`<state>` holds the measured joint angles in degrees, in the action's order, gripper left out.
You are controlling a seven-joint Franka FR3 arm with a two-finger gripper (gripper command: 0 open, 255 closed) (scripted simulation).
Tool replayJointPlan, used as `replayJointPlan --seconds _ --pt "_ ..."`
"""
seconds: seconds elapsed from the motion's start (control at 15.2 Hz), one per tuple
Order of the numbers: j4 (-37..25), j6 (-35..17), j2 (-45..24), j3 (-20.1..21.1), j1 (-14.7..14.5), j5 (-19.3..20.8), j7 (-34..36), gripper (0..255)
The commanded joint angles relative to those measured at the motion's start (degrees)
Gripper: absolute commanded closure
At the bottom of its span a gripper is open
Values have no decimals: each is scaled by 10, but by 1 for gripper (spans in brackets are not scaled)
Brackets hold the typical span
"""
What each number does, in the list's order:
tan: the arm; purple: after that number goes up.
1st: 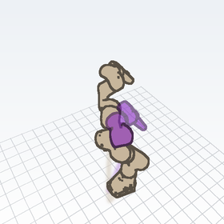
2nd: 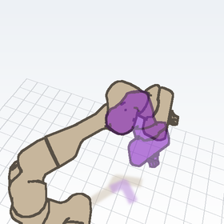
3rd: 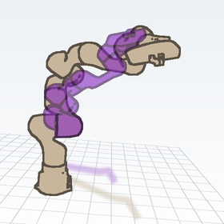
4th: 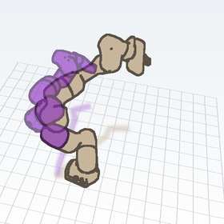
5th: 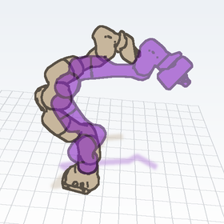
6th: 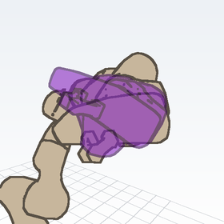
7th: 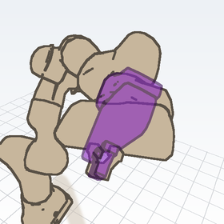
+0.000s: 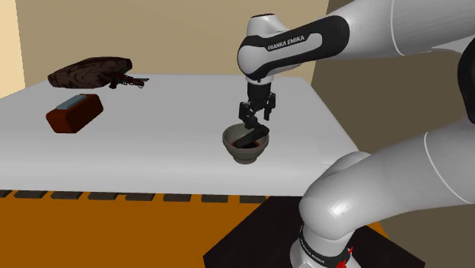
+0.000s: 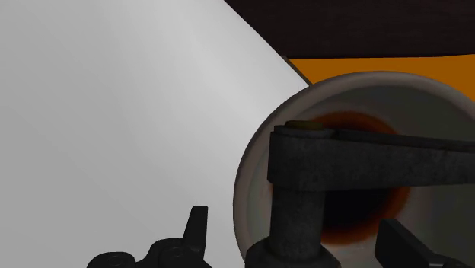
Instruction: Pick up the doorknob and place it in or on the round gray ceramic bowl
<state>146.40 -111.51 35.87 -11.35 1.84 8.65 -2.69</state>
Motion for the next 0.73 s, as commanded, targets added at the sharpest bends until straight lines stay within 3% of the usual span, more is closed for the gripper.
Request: replayJointPlan --seconds 0.0,0.13,0.66 --pt "-23 29 6 4 -1 -3 0 0" --pt "-55 65 10 8 -3 -7 0 0" --pt "-55 65 10 8 -3 -7 0 0"
